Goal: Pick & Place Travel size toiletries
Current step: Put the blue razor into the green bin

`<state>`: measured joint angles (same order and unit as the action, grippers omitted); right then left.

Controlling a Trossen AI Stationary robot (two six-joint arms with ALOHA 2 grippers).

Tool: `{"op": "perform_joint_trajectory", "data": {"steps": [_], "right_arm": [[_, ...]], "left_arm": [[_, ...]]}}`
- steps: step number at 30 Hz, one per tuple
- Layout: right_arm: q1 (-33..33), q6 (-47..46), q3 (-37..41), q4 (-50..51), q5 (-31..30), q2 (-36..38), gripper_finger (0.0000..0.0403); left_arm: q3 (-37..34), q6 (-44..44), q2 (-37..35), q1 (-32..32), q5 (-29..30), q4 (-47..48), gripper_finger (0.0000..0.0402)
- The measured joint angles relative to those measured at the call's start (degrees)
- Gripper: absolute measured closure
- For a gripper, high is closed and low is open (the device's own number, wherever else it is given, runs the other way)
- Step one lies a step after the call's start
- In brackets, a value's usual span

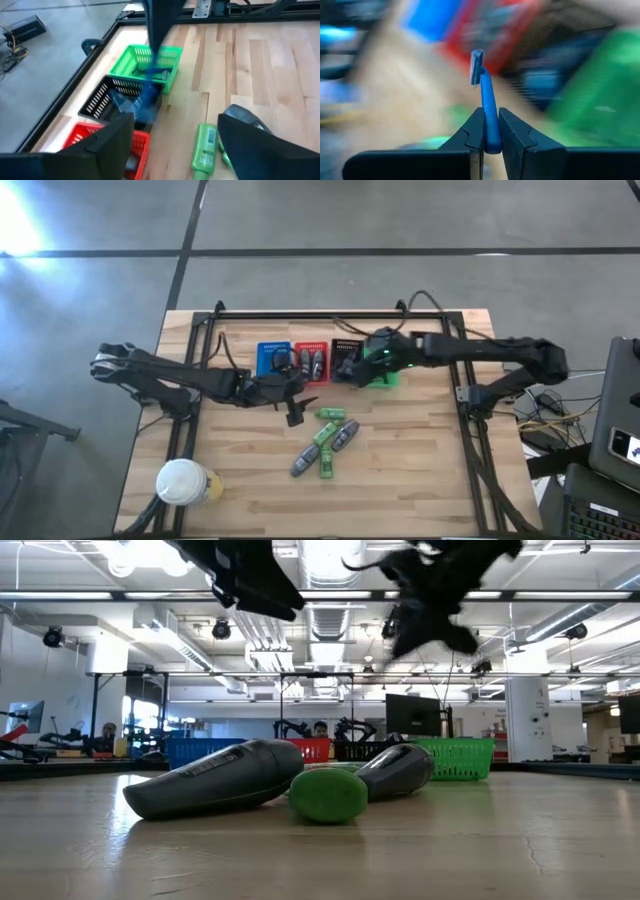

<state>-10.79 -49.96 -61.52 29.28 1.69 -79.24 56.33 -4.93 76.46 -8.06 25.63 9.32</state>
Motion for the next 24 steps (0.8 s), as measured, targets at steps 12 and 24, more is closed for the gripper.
{"op": "perform_joint_trajectory", "data": {"steps": [12,24], "right_arm": [[7.82,-35.67,10.6,15.28,-37.65,13.15,0.0358],[13.14,-66.88,18.49,6.98,-46.7,5.23,0.0361]], "left_arm": [[-0.39,-3.85,-1.87,0.46,8.83,3.74,0.0101],[-0.32,1.81,-1.9,3.33,14.62,4.46,0.0103]]}}
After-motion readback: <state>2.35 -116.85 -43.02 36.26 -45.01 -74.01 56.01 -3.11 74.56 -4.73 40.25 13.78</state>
